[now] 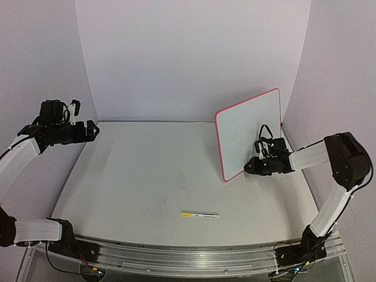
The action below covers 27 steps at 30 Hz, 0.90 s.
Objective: Write a sentence on the whiteboard
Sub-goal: Pick up the whiteboard stand from the corner of the board.
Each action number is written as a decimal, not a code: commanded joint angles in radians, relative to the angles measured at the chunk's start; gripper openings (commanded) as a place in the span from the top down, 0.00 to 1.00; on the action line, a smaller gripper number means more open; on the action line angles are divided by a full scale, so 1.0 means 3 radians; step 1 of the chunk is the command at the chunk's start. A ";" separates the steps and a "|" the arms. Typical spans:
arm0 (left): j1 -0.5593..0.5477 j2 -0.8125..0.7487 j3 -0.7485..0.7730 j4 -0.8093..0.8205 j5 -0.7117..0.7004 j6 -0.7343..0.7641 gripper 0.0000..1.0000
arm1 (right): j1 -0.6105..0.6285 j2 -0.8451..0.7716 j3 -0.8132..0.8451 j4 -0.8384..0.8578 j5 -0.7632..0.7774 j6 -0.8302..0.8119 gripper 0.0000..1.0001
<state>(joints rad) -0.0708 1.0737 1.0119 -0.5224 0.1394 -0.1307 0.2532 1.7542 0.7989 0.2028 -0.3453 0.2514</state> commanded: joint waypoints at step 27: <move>0.0012 0.0022 -0.0004 0.0070 0.0044 -0.0035 0.01 | 0.0813 0.0207 0.0161 0.0060 0.0974 0.0060 0.77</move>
<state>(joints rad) -0.0708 1.0754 1.0119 -0.5224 0.1398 -0.1314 0.4552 1.7848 0.8234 0.2030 -0.0988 0.2640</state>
